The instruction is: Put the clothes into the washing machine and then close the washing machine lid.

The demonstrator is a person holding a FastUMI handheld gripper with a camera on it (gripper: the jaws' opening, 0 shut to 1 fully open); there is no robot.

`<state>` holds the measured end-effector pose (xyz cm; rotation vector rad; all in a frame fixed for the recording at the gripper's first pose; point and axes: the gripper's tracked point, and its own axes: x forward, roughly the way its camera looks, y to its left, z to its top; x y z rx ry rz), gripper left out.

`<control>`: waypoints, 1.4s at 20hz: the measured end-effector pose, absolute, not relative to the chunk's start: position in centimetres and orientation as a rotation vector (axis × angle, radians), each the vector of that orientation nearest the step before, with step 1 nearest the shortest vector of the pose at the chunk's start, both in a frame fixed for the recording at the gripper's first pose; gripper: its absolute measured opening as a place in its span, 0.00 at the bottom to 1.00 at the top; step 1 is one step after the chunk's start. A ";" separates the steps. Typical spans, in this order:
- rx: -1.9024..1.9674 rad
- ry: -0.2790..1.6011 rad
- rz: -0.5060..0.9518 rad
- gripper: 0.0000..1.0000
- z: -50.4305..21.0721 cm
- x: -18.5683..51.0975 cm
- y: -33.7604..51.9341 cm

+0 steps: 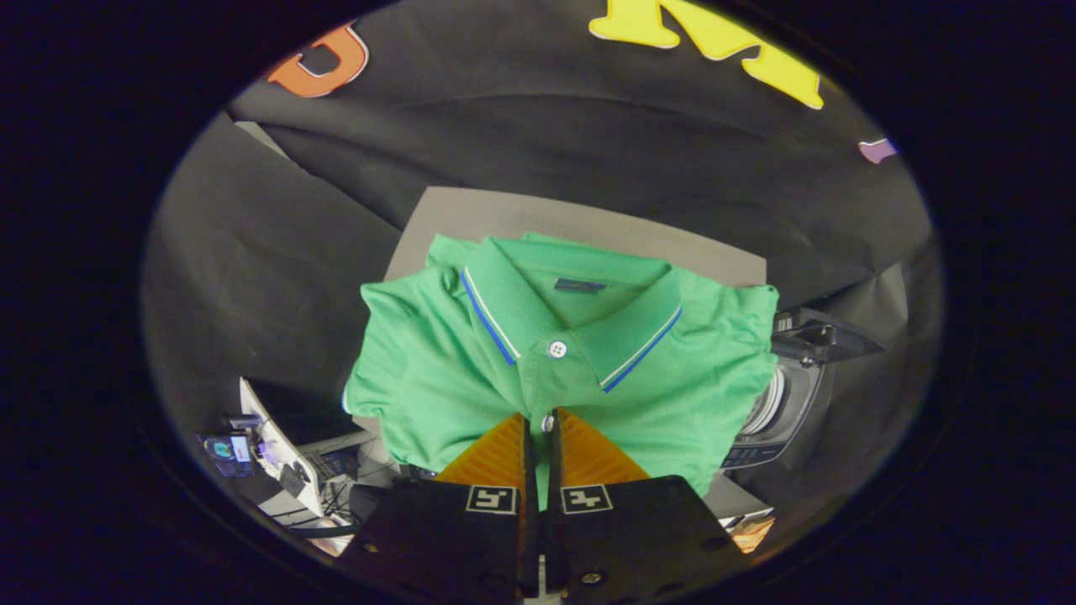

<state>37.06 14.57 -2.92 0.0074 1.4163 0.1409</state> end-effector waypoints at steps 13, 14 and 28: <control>0.057 1.287 0.248 0.06 7.1 37.1 13.5; 0.061 1.283 0.252 0.06 7.4 37.4 13.4; 0.189 1.106 0.339 0.06 20.9 38.5 10.2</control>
